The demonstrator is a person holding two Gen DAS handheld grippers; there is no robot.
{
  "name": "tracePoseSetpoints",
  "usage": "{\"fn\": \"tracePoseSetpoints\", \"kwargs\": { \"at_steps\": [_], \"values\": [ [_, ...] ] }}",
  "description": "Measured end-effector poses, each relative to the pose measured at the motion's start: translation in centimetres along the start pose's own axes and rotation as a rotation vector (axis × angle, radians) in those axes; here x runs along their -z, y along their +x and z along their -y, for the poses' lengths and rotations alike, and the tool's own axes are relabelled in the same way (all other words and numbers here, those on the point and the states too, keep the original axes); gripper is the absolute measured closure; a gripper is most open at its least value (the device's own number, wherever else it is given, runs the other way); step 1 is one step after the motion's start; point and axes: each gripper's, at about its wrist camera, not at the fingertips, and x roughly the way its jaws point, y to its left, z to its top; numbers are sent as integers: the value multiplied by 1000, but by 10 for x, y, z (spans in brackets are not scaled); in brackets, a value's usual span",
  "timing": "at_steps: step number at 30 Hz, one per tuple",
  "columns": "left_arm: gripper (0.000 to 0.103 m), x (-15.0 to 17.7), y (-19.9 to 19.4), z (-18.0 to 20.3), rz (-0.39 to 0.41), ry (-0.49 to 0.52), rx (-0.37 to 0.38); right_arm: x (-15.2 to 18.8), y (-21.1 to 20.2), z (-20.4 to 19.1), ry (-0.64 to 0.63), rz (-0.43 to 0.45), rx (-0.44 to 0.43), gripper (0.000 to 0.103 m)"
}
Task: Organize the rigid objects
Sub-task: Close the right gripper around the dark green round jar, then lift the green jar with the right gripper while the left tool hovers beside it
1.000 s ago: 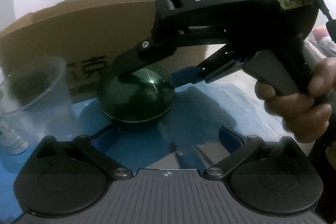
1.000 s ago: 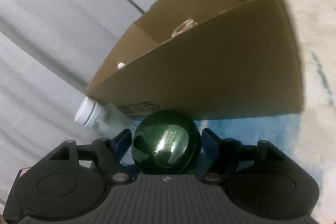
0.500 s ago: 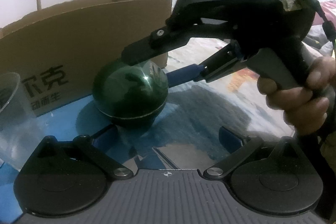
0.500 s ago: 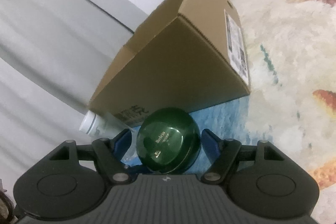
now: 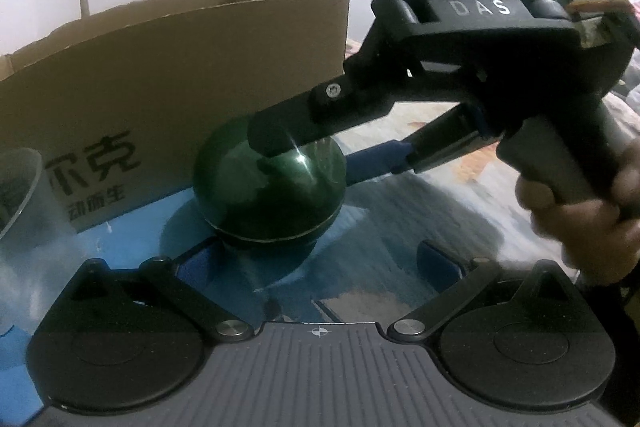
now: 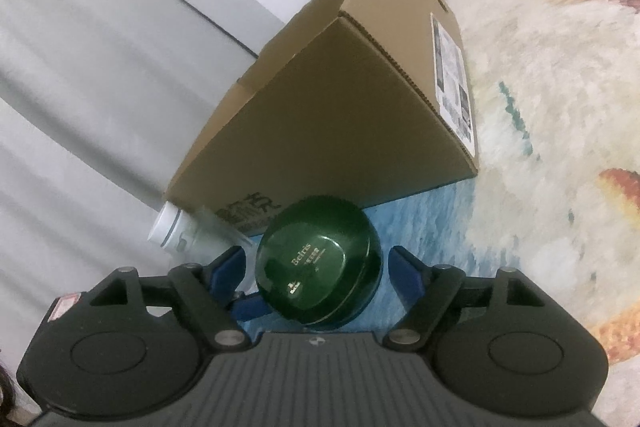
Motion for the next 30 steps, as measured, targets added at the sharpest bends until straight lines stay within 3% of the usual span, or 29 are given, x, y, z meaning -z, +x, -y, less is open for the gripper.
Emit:
{"fn": "tracePoseSetpoints", "kwargs": {
  "at_steps": [16, 20, 30],
  "values": [
    [0, -3, 0, 4, -1, 5, -2, 0, -7, 3, -13, -7, -9, 19],
    [0, -2, 0, 8, 2, 13, 16, 3, -9, -2, -22, -2, 8, 14],
    [0, 5, -9, 29, 33, 63, 121, 22, -30, -6, -15, 14, 48, 13]
  ]
}}
